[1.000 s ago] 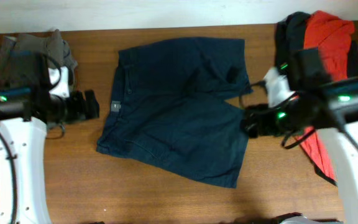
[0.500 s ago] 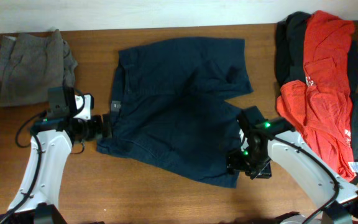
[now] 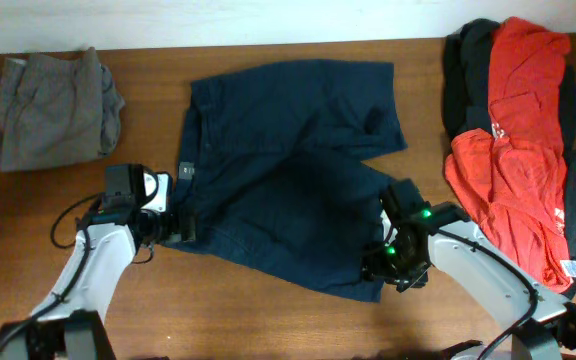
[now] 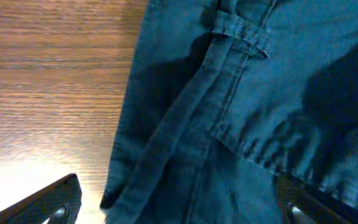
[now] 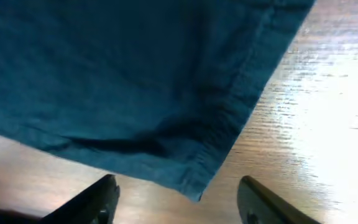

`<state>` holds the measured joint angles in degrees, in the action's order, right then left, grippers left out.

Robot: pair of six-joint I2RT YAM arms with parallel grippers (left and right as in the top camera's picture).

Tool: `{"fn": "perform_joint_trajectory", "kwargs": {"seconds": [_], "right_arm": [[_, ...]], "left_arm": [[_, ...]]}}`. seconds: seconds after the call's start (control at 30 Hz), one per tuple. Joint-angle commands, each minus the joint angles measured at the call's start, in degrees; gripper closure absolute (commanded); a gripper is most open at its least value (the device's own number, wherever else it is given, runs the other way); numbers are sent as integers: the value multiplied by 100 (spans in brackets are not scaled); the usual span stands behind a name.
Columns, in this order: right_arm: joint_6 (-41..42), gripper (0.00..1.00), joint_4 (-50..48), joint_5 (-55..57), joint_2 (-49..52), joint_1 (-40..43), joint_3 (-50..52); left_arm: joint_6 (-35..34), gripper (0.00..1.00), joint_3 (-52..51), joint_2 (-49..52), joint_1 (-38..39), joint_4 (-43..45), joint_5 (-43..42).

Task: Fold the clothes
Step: 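Move both grippers to the bottom corners of the shorts and grasp, then lift the shorts' bottom edge with both grippers and fold it upward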

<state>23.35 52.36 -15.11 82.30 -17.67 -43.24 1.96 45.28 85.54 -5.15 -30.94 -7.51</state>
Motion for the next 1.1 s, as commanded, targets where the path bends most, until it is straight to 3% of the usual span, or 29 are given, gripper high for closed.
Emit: {"fn": "perform_joint_trajectory", "kwargs": {"seconds": [0.0, 0.1, 0.23, 0.27, 0.37, 0.5, 0.6, 0.63, 0.7, 0.8, 1.07], "right_arm": [[118, 37, -87, -74, -55, -39, 247], [118, 42, -149, -101, -55, -39, 356], [114, 54, -411, -247, -28, -39, 529], [111, 58, -546, -339, 7, -39, 601], [83, 61, -654, -376, 186, -39, 645], [48, 68, -754, -472, 426, -39, 645], [55, 94, -835, -529, 459, -37, 643], [55, 96, -850, -527, 459, -35, 629], [55, 96, -846, -527, 457, -26, 560], [50, 96, -664, -527, 450, -26, 271], [-190, 96, 1027, 74, 223, -20, -1202]], "left_arm": [[24, 1, -44, 396, 17, 26, -61], [22, 2, -44, 662, 17, 33, -63], [22, 10, -44, 944, 17, 2, -63], [22, 20, -44, 973, 17, -28, -63], [22, 24, -44, 977, 17, -66, -66], [22, 43, -44, 977, 17, -76, -68], [24, 57, -44, 977, 17, -44, -293], [24, 62, -44, 977, 17, -9, -393], [24, 72, -44, 977, 17, 92, -544], [26, 97, -31, 975, 17, 181, -562], [26, 99, 498, 721, 11, -492, -463]]}}
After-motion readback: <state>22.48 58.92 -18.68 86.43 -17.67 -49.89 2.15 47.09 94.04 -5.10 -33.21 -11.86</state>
